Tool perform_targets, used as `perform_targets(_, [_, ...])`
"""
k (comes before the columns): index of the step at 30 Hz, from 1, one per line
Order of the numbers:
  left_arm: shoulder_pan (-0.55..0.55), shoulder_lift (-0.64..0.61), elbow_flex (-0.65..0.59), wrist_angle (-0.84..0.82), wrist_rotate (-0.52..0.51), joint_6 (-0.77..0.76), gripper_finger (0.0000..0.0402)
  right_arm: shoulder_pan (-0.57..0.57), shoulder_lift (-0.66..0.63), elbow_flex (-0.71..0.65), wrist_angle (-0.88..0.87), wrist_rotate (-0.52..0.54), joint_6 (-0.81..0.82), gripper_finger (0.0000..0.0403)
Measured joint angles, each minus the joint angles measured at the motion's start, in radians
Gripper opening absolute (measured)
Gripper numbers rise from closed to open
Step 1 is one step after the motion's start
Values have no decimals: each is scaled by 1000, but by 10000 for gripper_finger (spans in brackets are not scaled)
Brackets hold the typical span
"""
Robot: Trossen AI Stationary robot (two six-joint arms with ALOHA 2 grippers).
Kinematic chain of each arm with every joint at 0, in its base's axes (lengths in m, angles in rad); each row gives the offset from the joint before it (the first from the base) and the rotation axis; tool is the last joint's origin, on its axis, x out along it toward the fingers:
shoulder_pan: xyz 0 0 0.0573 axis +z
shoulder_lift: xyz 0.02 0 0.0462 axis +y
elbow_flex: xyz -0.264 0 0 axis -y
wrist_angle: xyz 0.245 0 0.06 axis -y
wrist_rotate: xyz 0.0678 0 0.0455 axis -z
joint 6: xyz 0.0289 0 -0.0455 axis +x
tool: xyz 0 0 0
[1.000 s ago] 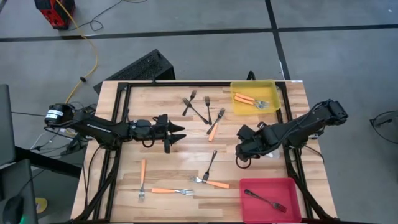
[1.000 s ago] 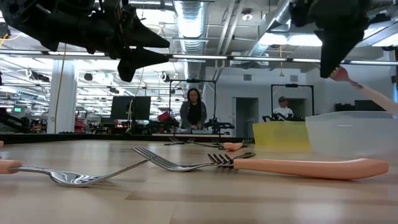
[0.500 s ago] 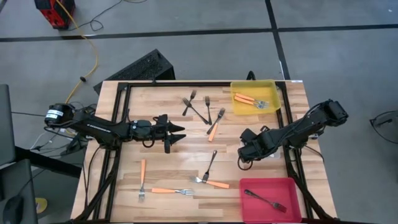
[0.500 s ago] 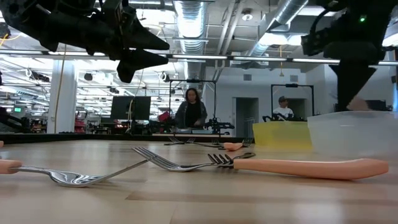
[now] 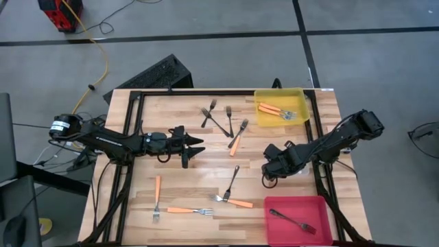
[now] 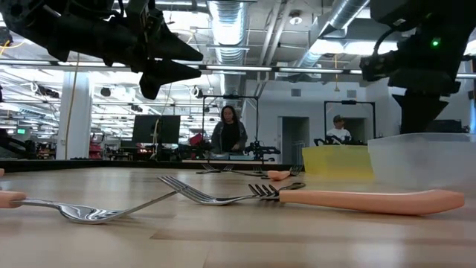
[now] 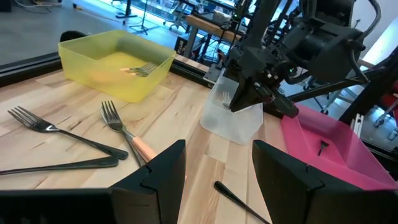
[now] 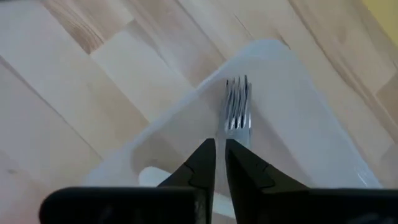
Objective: Sort silverware by color (type)
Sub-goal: Put the white fork into the transparent bin, then put the orange fork into the yellow bin
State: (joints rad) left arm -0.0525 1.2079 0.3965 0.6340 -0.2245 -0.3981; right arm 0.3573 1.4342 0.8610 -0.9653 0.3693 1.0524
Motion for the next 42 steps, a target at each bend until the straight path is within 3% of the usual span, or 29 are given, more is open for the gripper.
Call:
perform_targets(5, [0,0,0,0,0,16,169,0,0,-18,38,-15,-18,74])
perform_targets(10, [0,0,0,-7,-18,43,179,0,0,-18,42,-30,-51,124])
perform_targets(16, [-20,0,18,-56,261,208,192,0,-9,53,31,-55,-151,206])
perform_targets(19, [-81,0,84,-281,326,245,193,0,-9,105,21,-55,-190,227])
perform_targets(22, [-156,4,174,-631,252,236,193,2,-10,148,20,-54,-235,231])
perform_targets(26, [-224,5,288,-1037,88,-22,194,1,-10,170,20,-49,-249,226])
perform_targets(29, [-269,5,344,-1196,40,-314,194,0,-10,170,15,-33,-249,221])
perform_targets(34, [-358,5,368,-1295,48,-652,194,0,-10,170,14,-27,-250,219])
perform_targets(42, [-502,5,368,-1481,43,-1018,194,0,-10,170,17,-27,-250,219])
